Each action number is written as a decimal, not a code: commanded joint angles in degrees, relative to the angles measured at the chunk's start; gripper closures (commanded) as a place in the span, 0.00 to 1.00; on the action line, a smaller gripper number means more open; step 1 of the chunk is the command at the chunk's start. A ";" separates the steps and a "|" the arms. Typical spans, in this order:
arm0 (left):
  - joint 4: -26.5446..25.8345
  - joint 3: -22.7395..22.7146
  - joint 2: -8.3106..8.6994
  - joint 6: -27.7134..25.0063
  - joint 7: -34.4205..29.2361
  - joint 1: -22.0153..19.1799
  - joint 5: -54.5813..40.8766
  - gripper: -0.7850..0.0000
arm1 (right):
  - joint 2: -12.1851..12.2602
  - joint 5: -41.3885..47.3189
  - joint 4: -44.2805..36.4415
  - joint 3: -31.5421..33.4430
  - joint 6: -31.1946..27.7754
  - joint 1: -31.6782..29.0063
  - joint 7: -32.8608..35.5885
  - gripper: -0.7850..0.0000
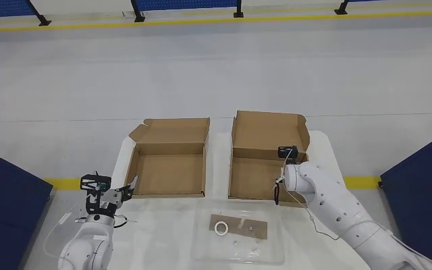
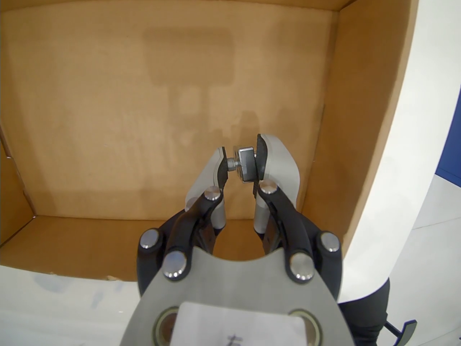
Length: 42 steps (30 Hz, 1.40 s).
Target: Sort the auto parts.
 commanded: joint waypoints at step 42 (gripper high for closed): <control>0.00 0.00 0.00 0.00 0.00 0.00 0.00 0.00 | -1.14 -8.45 -9.22 7.93 -1.05 -4.29 4.18 0.00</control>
